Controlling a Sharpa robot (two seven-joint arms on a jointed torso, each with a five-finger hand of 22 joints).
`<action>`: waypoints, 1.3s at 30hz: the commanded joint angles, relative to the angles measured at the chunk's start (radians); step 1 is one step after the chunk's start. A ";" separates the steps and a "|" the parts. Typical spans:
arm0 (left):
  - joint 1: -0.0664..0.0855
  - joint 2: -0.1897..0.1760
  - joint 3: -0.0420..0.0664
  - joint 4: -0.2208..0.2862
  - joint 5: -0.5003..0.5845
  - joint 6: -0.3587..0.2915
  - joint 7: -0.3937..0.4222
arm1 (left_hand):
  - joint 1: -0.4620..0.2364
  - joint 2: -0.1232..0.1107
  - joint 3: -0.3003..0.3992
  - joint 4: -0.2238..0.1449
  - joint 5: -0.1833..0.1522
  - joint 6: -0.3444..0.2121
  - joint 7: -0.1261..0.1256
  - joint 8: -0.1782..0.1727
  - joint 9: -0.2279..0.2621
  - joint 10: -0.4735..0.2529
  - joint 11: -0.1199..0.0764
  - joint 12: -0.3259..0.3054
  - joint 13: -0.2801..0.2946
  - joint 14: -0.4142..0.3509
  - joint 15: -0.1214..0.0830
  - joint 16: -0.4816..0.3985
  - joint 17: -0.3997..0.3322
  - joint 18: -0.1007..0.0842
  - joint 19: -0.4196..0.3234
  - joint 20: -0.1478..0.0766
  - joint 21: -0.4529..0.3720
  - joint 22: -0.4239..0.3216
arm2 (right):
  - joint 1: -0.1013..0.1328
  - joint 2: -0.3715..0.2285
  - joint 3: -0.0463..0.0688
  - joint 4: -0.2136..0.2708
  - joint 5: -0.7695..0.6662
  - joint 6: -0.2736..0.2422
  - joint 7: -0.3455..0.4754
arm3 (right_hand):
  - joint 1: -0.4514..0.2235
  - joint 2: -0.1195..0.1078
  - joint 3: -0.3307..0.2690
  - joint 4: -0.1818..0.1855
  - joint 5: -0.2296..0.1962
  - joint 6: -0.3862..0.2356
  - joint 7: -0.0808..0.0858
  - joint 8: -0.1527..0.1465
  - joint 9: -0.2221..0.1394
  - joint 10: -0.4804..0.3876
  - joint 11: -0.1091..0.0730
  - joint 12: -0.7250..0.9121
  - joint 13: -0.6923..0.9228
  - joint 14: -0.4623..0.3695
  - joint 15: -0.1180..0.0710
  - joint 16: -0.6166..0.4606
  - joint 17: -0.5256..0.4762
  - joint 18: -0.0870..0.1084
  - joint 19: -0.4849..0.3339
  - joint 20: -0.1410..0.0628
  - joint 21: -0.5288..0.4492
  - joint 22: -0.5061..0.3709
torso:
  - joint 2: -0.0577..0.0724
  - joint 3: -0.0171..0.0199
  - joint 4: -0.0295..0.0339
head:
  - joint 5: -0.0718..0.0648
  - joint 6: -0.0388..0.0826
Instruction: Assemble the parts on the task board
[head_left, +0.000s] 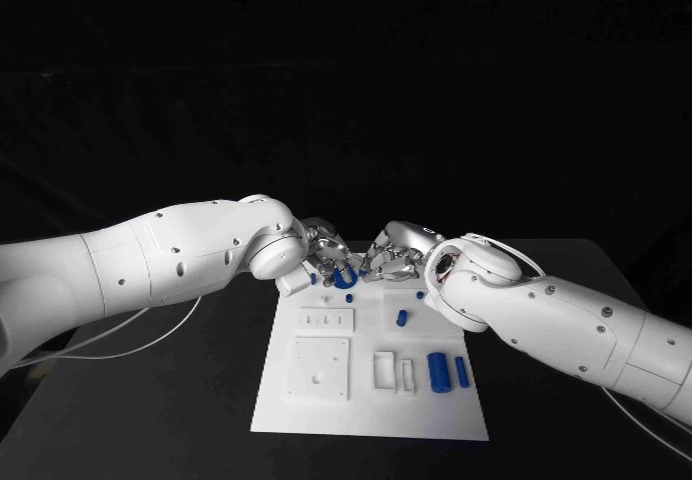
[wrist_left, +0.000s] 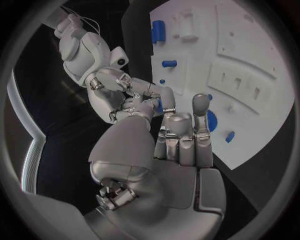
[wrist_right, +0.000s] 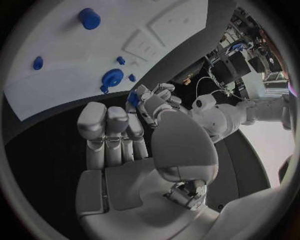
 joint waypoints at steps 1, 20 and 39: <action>-0.001 0.005 0.001 0.005 0.032 -0.013 0.022 | -0.013 -0.001 0.051 -0.045 0.018 0.052 -0.040 0.001 0.373 0.048 -0.002 0.011 -0.003 0.011 -0.002 0.002 0.021 -0.009 0.010 -0.002 -0.010 0.003 | 0.000 0.000 0.000 0.000 -0.011 -0.010 0.004 | -0.001 0.008 -0.001 0.008 0.008 0.013 -0.009 0.002 0.006 -0.004 -0.003 -0.005 -0.002 0.000 -0.008 -0.007 -0.001 -0.006 0.063 -0.007 -0.005 0.077 | 0.000 0.0006 -0.0002 | -0.001 0.003; -0.001 -0.003 0.001 0.004 0.086 -0.082 -0.035 | -0.057 -0.034 0.087 -0.076 0.115 0.109 -0.060 0.001 0.472 0.049 -0.016 0.136 0.004 0.037 -0.008 -0.007 0.120 -0.017 0.025 -0.008 -0.043 0.048 | -0.001 -0.022 -0.001 0.003 0.013 -0.084 0.045 | -0.005 -0.063 -0.148 0.113 0.064 -0.176 0.041 0.001 -0.046 -0.032 0.030 -0.042 -0.043 -0.001 0.018 -0.020 -0.012 0.012 0.061 0.019 -0.028 0.068 | 0.000 0.0016 -0.0006 | -0.004 0.005; -0.005 -0.035 -0.002 0.006 0.022 -0.049 -0.066 | -0.075 -0.039 0.097 -0.099 0.138 0.126 -0.064 0.001 0.491 0.049 -0.019 0.159 0.007 0.042 -0.008 0.012 0.143 -0.017 0.037 -0.007 -0.067 0.086 | -0.017 -0.146 0.007 0.033 0.183 -0.158 0.212 | 0.042 -0.051 -0.316 0.165 0.113 -0.317 0.058 -0.002 -0.052 -0.057 0.041 -0.050 -0.079 -0.006 0.027 -0.034 -0.021 0.023 0.060 0.029 -0.051 0.069 | -0.008 0.0066 -0.0069 | 0.005 -0.004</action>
